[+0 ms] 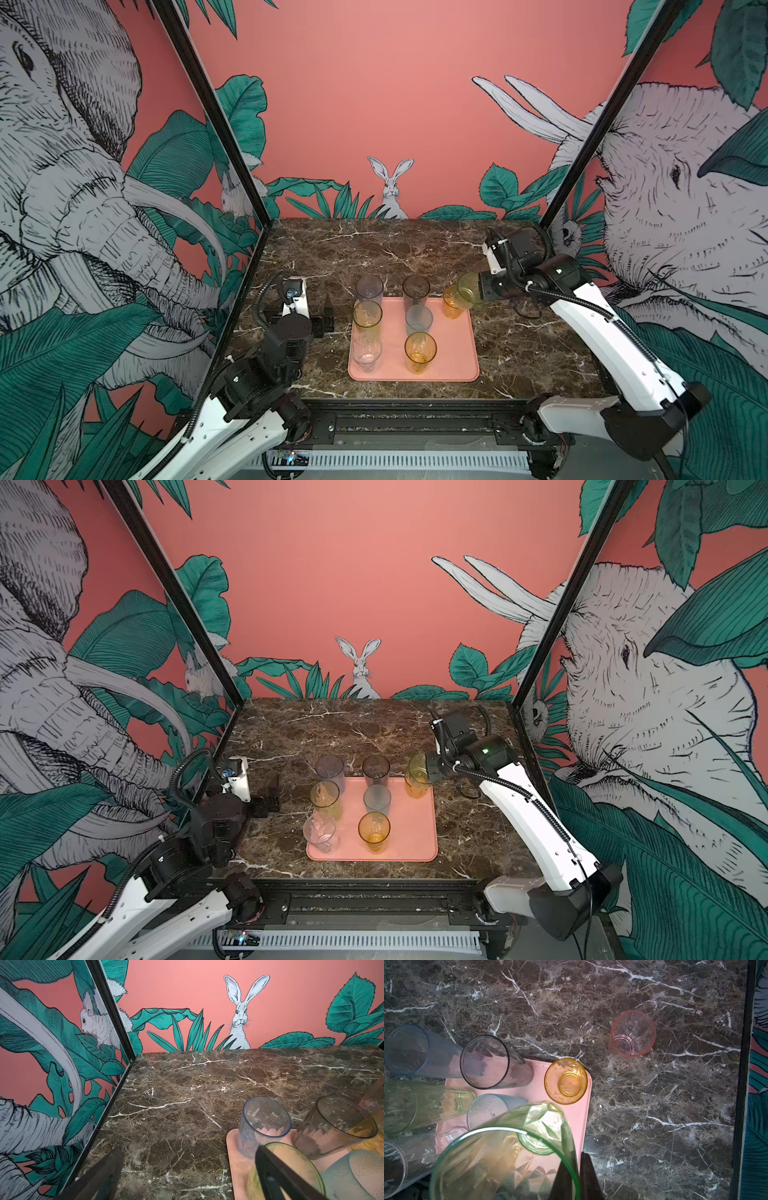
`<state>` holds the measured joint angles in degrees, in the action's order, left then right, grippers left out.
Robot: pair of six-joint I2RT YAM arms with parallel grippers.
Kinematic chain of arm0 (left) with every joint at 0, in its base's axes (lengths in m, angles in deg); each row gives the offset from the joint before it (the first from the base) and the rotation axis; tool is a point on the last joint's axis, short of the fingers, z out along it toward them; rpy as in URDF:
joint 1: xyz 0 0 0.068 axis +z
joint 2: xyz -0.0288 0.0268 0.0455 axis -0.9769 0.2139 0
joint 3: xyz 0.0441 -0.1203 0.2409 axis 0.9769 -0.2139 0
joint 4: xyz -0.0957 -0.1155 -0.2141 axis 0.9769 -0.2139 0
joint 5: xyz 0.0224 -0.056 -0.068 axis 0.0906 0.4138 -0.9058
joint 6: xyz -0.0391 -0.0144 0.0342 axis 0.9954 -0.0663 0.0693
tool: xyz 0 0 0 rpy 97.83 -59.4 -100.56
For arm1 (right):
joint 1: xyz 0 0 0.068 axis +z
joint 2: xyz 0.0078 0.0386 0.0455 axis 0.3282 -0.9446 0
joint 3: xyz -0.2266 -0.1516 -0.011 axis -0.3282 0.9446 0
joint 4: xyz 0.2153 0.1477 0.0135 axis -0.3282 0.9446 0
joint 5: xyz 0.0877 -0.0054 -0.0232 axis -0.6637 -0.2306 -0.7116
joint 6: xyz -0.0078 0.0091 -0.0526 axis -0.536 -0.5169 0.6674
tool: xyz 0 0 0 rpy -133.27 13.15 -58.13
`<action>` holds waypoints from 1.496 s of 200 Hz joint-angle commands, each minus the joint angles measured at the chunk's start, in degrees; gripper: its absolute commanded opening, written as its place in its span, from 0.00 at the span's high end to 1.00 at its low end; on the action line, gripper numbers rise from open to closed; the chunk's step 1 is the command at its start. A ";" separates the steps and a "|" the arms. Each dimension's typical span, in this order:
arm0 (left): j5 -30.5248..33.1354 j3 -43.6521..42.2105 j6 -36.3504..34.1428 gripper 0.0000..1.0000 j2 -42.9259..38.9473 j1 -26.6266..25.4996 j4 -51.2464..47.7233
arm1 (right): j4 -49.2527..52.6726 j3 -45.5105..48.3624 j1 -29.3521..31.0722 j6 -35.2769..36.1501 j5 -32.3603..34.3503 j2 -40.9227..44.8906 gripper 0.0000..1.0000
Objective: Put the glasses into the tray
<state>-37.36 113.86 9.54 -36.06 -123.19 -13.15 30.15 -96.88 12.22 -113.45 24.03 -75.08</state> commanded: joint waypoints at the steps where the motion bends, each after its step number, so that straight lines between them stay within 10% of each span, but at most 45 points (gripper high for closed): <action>1: -0.35 0.05 0.42 0.01 0.45 0.21 1.40 | -0.66 2.58 1.78 -2.58 2.89 2.88 1.00; 299: -0.72 -3.82 0.22 0.01 -0.47 0.22 0.87 | -16.72 26.83 5.31 -9.04 3.47 0.19 1.00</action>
<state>-38.13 111.04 9.54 -36.87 -123.19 -13.44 14.98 -70.48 17.86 -122.17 26.37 -74.60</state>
